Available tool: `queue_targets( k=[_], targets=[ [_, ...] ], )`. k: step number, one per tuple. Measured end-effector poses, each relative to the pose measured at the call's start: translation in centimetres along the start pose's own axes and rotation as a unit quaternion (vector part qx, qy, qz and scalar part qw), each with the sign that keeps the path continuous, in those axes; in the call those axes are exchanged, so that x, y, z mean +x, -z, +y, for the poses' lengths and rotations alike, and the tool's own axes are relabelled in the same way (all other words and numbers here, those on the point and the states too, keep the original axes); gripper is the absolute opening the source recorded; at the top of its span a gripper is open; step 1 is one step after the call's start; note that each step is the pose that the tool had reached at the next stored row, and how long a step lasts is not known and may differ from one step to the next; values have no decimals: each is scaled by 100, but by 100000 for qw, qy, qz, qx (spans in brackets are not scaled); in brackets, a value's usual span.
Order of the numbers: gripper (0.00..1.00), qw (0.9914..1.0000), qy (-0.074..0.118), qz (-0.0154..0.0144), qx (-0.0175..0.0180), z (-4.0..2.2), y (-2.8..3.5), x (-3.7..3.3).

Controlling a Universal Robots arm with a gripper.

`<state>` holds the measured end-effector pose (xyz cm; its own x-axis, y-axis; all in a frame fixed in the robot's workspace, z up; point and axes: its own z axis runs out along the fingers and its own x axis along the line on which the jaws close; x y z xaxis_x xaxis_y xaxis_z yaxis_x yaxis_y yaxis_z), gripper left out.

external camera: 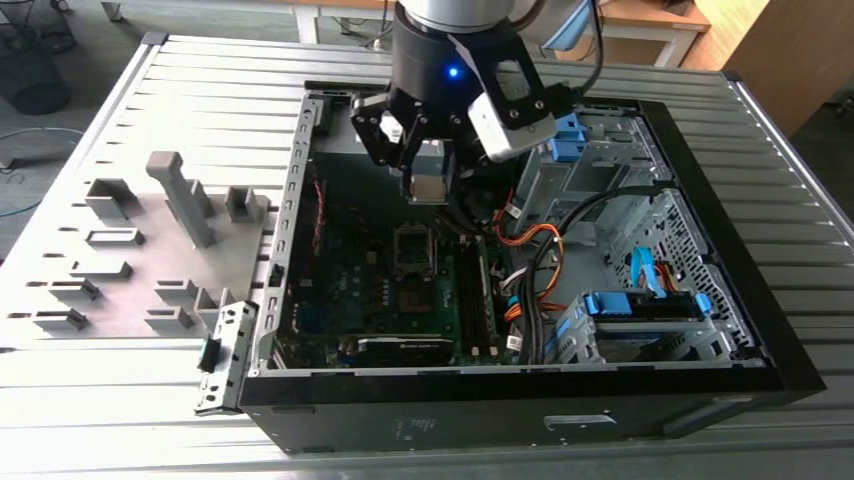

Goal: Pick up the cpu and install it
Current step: 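Pick up the cpu and move it towards the insertion slot, then place the cpu into insertion slot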

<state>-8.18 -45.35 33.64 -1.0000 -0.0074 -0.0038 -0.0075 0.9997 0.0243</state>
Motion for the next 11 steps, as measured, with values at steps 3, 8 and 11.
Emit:
queue_targets(
  k=[3, 8, 11],
  targets=[
    [47, 100000, -9, -2, -6, -13, -2, 1],
    [47, 100000, -7, 1, 1, -15, -8, 1],
    [47, 100000, -7, 0, -1, -15, -8, 1]
  ],
)
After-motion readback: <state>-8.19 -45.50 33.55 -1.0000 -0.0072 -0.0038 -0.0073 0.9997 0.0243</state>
